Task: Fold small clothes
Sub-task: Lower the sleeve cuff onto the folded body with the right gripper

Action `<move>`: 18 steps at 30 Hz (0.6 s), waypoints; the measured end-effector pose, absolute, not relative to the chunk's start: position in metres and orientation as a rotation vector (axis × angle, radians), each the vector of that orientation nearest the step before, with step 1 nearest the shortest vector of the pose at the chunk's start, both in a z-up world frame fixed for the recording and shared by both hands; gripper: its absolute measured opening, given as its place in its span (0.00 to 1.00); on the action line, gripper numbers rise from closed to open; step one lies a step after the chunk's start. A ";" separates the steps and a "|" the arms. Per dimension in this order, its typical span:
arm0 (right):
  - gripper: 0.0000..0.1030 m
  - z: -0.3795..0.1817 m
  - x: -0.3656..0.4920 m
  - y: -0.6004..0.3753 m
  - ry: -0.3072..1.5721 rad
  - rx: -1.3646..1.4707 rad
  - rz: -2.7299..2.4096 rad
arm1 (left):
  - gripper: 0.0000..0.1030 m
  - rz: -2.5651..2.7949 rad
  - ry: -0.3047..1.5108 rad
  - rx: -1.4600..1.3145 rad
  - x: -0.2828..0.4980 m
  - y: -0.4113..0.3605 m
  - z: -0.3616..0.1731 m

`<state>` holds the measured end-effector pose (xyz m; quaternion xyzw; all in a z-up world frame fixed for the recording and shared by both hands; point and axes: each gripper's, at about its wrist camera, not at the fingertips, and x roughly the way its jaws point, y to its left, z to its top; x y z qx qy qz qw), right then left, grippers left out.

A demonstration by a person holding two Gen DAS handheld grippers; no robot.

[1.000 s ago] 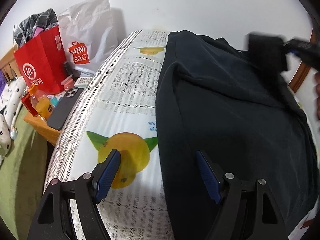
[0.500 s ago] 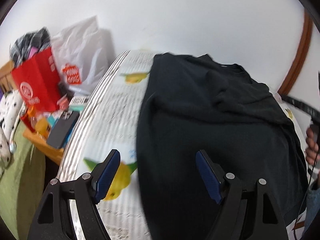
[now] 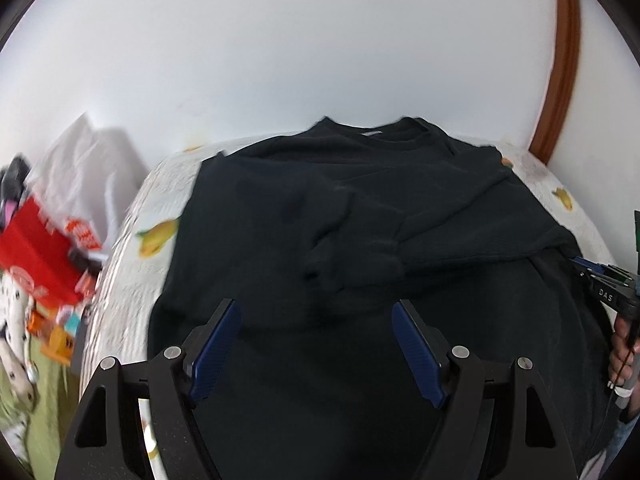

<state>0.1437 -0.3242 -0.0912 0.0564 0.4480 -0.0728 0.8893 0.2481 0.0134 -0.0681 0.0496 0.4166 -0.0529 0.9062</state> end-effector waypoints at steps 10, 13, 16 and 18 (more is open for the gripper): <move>0.25 -0.111 0.148 -0.320 0.925 0.065 -0.154 | 0.74 -0.122 0.920 0.196 0.309 -0.046 -0.110; 0.26 -0.112 0.147 -0.315 0.915 0.037 -0.165 | 0.72 -0.091 0.909 0.268 0.321 -0.057 -0.120; 0.26 -0.112 0.148 -0.316 0.911 0.039 -0.166 | 0.68 -0.048 0.899 0.303 0.327 -0.060 -0.129; 0.26 -0.112 0.147 -0.317 0.910 0.043 -0.165 | 0.51 -0.022 0.885 0.303 0.328 -0.057 -0.129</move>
